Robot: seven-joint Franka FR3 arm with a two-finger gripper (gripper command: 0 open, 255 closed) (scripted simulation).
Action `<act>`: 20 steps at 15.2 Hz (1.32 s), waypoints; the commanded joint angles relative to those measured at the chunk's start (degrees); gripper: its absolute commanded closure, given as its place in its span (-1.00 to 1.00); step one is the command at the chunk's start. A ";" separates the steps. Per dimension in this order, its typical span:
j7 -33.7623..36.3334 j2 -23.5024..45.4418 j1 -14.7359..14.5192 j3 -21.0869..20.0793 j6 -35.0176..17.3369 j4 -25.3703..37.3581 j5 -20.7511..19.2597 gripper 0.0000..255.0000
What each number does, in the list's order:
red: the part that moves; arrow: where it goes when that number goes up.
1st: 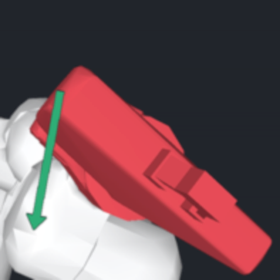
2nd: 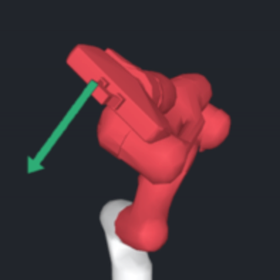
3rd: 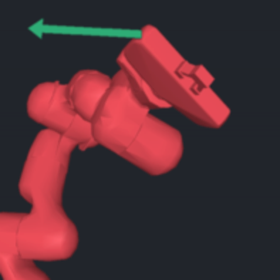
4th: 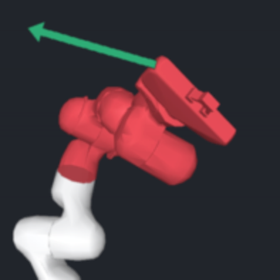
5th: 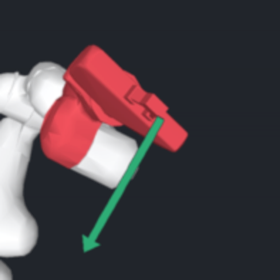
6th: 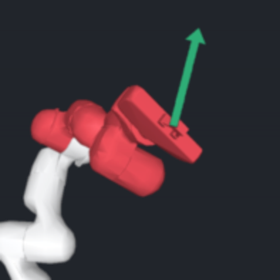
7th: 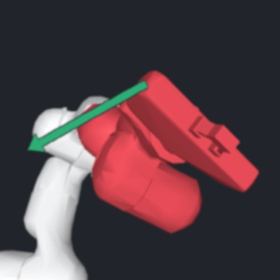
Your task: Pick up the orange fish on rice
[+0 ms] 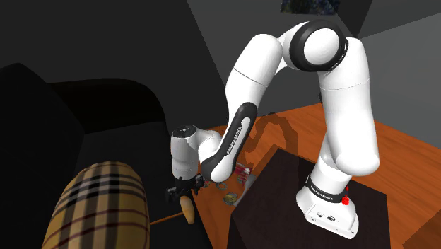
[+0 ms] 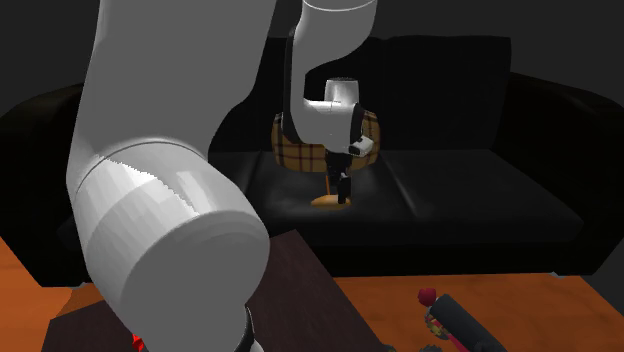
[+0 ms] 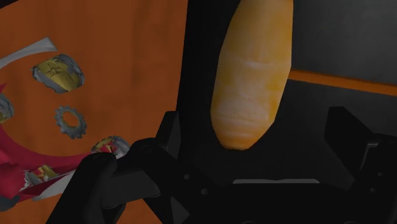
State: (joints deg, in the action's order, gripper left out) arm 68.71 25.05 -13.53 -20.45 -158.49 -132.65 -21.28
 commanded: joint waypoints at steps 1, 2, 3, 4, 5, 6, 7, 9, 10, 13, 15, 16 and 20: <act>1.00 1.80 -1.02 1.29 -1.25 0.59 -1.30 -1.00; 1.40 2.56 -1.48 1.86 -1.81 0.82 -1.83 -1.00; 1.79 3.33 -1.93 2.43 -2.37 1.06 -2.35 -1.00; 2.17 4.11 -2.39 3.00 -2.91 1.31 -2.84 -1.00; 2.39 4.55 -2.65 3.33 -3.23 1.46 -3.11 -1.00; 2.38 4.55 -2.66 3.33 -3.23 1.46 -3.10 -1.00; 2.33 4.52 -2.61 3.30 -3.18 1.47 -3.07 1.00; 2.33 4.53 -2.62 3.30 -3.19 1.48 -3.07 1.00; 2.33 4.52 -2.61 3.29 -3.18 1.47 -3.07 1.00; 2.32 4.52 -2.60 3.29 -3.18 1.48 -3.06 1.00; 2.32 4.52 -2.60 3.29 -3.18 1.48 -3.07 1.00; 2.38 4.55 -2.66 3.33 -3.23 1.46 -3.10 1.00; 0.84 1.47 -0.81 1.03 -1.01 0.50 -1.10 1.00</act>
State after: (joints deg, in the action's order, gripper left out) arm 69.87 27.09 -14.70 -18.98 -159.96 -132.02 -22.79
